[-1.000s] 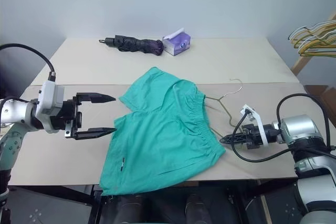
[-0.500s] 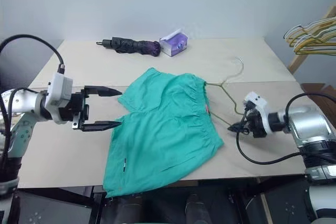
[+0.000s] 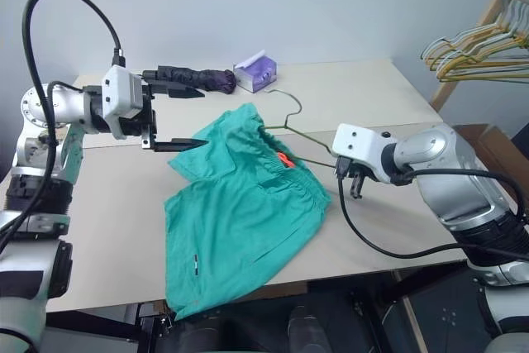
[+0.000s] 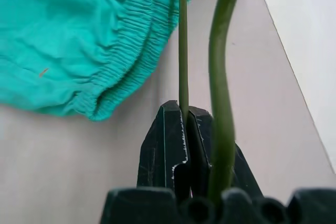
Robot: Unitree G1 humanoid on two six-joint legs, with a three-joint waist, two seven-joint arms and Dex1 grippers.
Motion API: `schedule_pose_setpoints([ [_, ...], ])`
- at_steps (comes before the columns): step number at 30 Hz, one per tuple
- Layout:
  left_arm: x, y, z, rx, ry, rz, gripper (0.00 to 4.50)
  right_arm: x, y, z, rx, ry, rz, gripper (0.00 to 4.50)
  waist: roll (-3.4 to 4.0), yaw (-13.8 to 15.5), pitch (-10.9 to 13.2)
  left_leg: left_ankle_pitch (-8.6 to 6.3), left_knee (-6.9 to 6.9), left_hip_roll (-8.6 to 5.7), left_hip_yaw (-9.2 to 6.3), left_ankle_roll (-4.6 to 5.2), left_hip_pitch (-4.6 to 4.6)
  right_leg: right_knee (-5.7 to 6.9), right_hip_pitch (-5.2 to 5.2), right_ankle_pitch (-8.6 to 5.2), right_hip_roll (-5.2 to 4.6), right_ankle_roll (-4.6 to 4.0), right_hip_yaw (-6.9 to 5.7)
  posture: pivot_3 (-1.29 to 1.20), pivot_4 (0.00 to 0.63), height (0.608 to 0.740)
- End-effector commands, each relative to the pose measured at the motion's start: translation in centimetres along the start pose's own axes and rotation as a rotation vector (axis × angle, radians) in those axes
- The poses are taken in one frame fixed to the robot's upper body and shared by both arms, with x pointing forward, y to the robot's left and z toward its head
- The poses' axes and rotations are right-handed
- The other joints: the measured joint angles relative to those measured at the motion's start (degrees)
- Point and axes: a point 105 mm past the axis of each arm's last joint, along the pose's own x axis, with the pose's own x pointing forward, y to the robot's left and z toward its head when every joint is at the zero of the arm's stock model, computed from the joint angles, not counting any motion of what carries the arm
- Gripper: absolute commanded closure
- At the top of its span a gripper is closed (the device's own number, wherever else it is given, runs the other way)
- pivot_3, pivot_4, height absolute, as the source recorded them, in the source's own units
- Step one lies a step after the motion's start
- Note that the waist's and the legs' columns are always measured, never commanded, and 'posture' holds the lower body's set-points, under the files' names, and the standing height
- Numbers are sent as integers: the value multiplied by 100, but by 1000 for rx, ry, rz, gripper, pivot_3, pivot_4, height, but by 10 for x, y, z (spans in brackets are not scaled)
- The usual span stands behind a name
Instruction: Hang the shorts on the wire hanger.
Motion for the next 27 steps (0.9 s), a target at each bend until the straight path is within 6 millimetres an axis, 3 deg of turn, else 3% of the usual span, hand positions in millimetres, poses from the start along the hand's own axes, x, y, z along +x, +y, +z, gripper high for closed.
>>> schedule_pose_setpoints([
  [1, 5, 0, 4, 79, -3, -80, 43, -13, 1, 26, -114, -57, -9, 4500, 0, -85, 0, 0, 0, 0, -1, 0, -1, 2, 0, 0, 0, 0, 0, -118, 0, 740],
  [6, 12, -19, -6, 61, 28, -269, 43, -15, 8, 43, -161, -100, 29, 4500, 0, -318, -1, 0, 0, 1, -4, 0, -1, 4, 0, 1, 0, 2, 1, -124, 0, 740],
  [13, 18, -29, -39, 165, 183, -325, 43, -20, 9, 53, -165, -131, 52, 4500, 0, -545, -1, 0, 1, -1, -11, 0, 2, 12, 1, 0, 0, 4, 1, -132, 0, 740],
  [18, 20, -34, -52, 98, 215, -331, 43, -27, 10, 61, -148, -162, 76, 4500, 0, -616, -2, 0, 4, -1, -15, 0, -2, 20, -4, -1, -1, 6, 0, -143, 0, 740],
  [21, 21, -36, -57, 113, 239, -328, 598, -29, 8, 65, -134, -177, 81, 4500, 0, -655, -2, 0, 4, -1, -17, 1, -1, 21, -3, -2, -2, 7, 0, -144, 0, 740],
  [27, 25, -34, -56, 120, 230, -310, 2499, -32, 11, 72, -117, -216, 108, 4500, 0, -709, -2, 0, 4, -2, -20, 1, -1, 23, -2, -2, -3, 8, -2, -142, 0, 740],
])
